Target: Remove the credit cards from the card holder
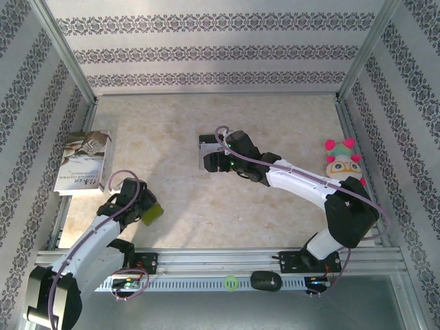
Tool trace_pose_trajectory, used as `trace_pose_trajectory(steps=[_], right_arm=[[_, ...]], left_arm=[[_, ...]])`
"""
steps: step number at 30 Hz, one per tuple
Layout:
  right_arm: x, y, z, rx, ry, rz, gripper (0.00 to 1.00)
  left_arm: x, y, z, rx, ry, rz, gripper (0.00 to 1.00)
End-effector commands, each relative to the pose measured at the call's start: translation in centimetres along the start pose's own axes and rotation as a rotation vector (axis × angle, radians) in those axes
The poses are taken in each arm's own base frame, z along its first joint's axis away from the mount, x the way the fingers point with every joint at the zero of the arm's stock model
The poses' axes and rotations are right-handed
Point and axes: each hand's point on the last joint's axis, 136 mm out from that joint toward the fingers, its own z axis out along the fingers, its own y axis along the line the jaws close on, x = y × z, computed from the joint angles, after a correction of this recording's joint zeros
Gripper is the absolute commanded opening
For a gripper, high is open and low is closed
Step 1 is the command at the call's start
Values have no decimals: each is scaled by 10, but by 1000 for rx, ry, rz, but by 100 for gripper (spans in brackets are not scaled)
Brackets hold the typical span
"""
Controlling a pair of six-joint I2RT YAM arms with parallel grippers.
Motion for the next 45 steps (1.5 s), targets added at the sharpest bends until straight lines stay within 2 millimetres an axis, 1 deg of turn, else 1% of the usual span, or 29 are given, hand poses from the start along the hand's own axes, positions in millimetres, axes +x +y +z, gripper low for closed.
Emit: trace_pose_trajectory(steps=[1, 5, 7, 11, 19, 21, 23, 25, 28, 30, 34, 35, 36, 37, 40, 42, 45], right_arm=[[2, 2, -4, -30, -6, 11, 81], [13, 4, 0, -53, 34, 7, 80], [18, 6, 2, -64, 52, 2, 80], [24, 3, 2, -54, 61, 6, 80], [38, -7, -1, -31, 77, 24, 79], [41, -8, -3, -30, 77, 26, 79], [45, -9, -4, -25, 82, 30, 79], [48, -8, -7, -29, 79, 35, 79], [54, -2, -9, -62, 87, 38, 79], [61, 2, -5, -87, 114, 56, 79], [77, 7, 9, -109, 181, 103, 74], [81, 10, 13, -119, 197, 111, 72], [84, 13, 18, -131, 212, 123, 70], [86, 16, 22, -144, 225, 134, 68], [91, 15, 35, -147, 239, 172, 63], [94, 12, 44, -136, 255, 180, 59], [96, 13, 53, -149, 275, 196, 57]], left_arm=[[1, -45, 5, 186, 53, 89, 61], [14, -61, 15, 238, 136, 129, 56], [24, -73, 17, 283, 172, 151, 54], [44, -97, 16, 333, 212, 223, 55], [93, -170, 6, 480, 320, 381, 59], [101, -187, 0, 519, 333, 401, 60], [102, -197, -7, 536, 329, 416, 61], [96, -203, -16, 559, 305, 409, 65], [82, -203, -32, 571, 249, 416, 71], [71, -197, -39, 557, 201, 427, 74], [44, -183, -52, 533, 93, 424, 83], [37, -179, -55, 526, 61, 419, 87], [28, -177, -60, 531, 21, 412, 96], [19, -174, -67, 537, -23, 405, 99], [-3, -168, -84, 555, -127, 392, 99], [-13, -163, -92, 547, -173, 385, 99], [-21, -155, -97, 531, -210, 374, 99]])
